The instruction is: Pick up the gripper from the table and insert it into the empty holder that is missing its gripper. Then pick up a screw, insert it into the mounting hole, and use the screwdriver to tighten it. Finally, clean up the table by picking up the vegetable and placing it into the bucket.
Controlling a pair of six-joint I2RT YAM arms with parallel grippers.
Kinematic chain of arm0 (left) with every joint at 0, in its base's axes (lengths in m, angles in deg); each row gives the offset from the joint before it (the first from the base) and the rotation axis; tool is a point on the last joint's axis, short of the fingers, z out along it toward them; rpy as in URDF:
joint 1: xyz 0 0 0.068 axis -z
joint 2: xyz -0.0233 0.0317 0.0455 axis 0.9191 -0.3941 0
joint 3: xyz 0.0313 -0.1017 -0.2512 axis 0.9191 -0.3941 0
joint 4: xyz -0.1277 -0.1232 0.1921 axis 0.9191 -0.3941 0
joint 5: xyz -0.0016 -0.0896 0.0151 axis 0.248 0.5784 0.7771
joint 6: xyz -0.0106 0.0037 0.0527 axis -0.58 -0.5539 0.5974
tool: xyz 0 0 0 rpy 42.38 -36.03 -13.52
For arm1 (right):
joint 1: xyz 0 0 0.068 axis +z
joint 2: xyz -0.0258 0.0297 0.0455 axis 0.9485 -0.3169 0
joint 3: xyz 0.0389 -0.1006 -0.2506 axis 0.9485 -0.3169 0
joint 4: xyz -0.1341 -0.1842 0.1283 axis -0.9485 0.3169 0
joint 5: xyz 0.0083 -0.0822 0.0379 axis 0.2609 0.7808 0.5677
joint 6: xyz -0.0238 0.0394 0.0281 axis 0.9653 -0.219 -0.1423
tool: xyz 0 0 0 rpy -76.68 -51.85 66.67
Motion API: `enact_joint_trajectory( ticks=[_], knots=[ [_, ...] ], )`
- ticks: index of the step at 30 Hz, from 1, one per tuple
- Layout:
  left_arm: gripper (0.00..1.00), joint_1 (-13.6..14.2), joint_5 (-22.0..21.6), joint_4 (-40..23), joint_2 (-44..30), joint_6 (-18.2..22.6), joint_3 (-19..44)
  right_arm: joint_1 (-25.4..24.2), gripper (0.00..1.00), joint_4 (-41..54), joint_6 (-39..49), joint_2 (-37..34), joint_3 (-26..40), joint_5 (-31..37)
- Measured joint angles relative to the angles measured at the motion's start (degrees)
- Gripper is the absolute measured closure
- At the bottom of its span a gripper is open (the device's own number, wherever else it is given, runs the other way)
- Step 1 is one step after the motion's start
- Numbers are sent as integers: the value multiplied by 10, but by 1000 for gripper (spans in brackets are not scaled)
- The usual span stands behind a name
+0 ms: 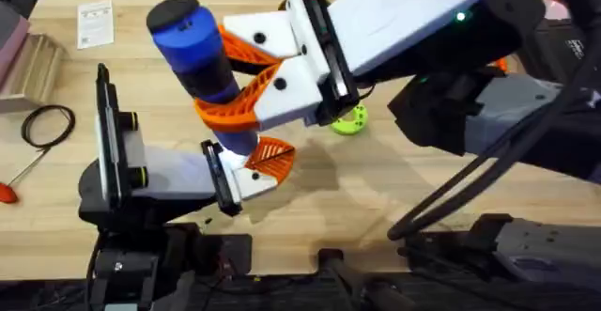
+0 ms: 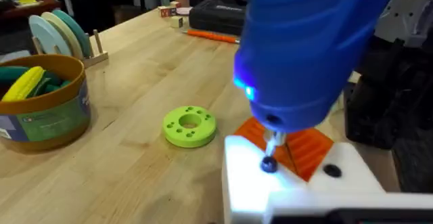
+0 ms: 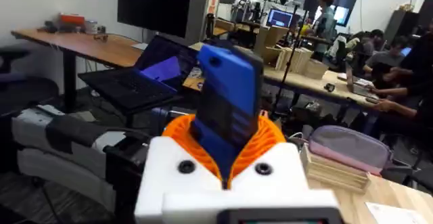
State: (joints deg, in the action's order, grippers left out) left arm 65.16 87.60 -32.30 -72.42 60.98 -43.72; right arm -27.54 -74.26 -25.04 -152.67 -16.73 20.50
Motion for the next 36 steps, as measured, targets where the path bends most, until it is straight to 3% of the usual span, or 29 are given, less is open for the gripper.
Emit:
enact_joint_trajectory(
  ticks=[36],
  knots=[
    [991, 0, 0, 0, 0, 0, 0, 3, 976, 3, 0, 0, 0, 14]
  ],
)
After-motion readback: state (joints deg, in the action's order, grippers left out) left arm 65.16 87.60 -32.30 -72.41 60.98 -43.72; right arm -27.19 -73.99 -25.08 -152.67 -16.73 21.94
